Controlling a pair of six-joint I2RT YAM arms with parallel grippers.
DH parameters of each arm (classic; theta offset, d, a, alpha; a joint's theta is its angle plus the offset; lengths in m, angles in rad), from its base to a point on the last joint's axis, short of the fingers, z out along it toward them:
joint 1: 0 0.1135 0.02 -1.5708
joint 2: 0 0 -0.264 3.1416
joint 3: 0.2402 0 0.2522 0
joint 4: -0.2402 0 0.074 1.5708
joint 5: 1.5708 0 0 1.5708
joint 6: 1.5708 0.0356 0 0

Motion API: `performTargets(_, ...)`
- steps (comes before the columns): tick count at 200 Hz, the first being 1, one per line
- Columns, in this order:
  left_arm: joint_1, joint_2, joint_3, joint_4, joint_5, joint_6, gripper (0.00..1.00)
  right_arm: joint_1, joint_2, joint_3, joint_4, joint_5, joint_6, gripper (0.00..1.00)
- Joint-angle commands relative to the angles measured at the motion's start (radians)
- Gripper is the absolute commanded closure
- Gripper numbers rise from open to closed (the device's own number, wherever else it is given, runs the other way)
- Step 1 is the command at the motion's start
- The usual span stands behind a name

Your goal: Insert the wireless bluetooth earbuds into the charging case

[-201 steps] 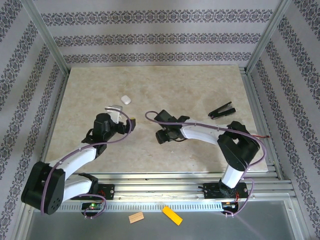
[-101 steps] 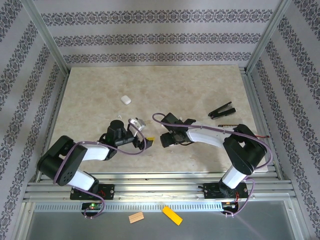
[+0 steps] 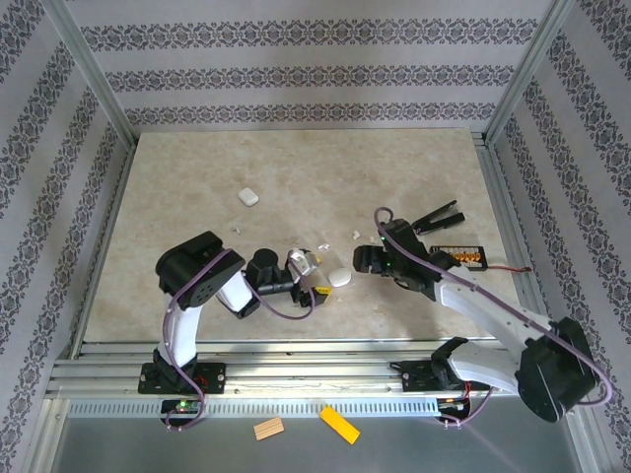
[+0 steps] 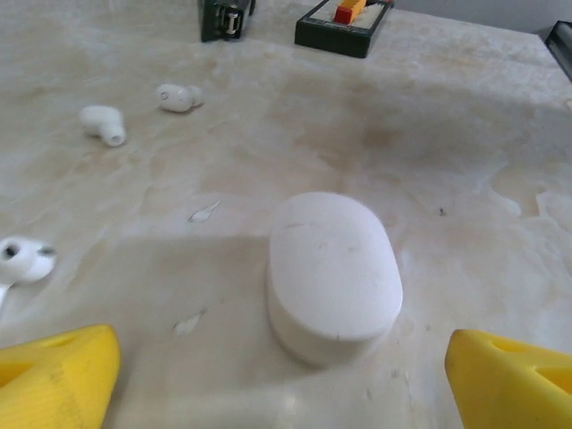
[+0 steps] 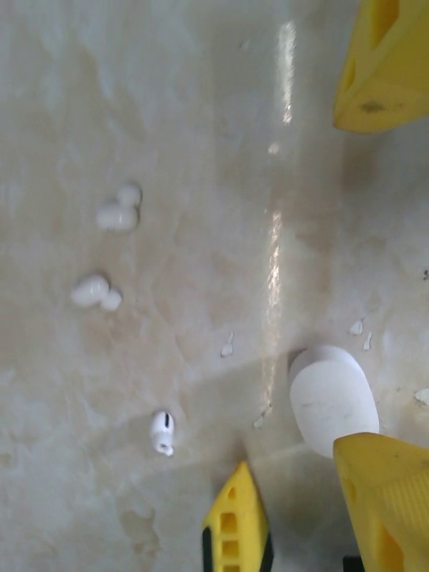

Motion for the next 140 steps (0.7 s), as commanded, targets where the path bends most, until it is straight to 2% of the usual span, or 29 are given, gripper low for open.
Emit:
performTargets(1, -0.030, 0.050, 0.049, 0.122, 0.007, 0.016, 0.10, -0.024, -0.083, -0.060, 0.007, 0.015, 0.080, 0.14)
performTargets(35, -0.038, 0.114, 0.078, 0.122, 0.002, 0.043, 0.20, -0.046, -0.155, -0.101, -0.001, 0.014, 0.102, 0.14)
performTargets(98, -0.049, 0.108, 0.060, 0.122, 0.015, 0.045, 0.53, -0.059, -0.133, -0.090, 0.018, -0.008, 0.098, 0.14)
performTargets(115, -0.049, 0.079, 0.046, 0.122, 0.015, 0.037, 0.62, -0.071, -0.115, -0.081, 0.046, -0.057, 0.090, 0.14)
performTargets(140, -0.046, 0.017, 0.030, 0.122, -0.013, 0.014, 0.62, -0.097, -0.086, -0.068, 0.109, -0.181, 0.080, 0.13)
